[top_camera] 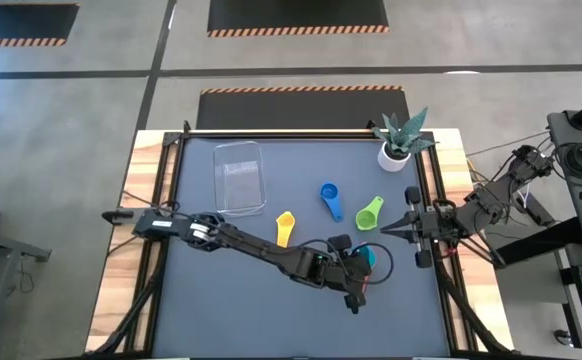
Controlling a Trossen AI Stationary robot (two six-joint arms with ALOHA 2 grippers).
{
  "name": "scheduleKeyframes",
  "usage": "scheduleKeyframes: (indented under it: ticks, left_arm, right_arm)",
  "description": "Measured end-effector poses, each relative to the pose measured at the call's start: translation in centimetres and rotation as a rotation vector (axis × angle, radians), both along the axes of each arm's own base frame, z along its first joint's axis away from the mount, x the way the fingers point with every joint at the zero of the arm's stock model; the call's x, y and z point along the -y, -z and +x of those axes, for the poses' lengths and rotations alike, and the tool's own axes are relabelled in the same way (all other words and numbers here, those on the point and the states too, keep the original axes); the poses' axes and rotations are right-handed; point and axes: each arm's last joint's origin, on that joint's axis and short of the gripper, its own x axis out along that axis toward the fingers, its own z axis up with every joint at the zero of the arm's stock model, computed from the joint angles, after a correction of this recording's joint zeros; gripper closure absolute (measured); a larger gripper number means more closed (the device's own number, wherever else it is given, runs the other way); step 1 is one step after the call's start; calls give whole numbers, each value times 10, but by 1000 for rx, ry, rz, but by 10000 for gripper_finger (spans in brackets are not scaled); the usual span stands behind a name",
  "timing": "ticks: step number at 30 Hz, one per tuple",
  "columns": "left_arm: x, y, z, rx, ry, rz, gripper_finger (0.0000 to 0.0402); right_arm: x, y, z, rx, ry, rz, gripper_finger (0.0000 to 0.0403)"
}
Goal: Nest measuring cups in basket
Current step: Stack the light blue measuring cup on top of the red measuring cup
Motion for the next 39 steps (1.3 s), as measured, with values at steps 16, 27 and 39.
scheduleKeyframes:
  ticks: [16,27,39]
  left_arm:
    - [-4,0,2,-2,4,-6,243]
    - [15,-38,-21,-58,28,300,226]
    - [26,-73,-80,-296,-12,560,229]
  right_arm:
    - [0,0,0,0,1,1,394]
    - [0,1,0,-11,5,17,394]
    - [-6,9,9,-81,38,133,394]
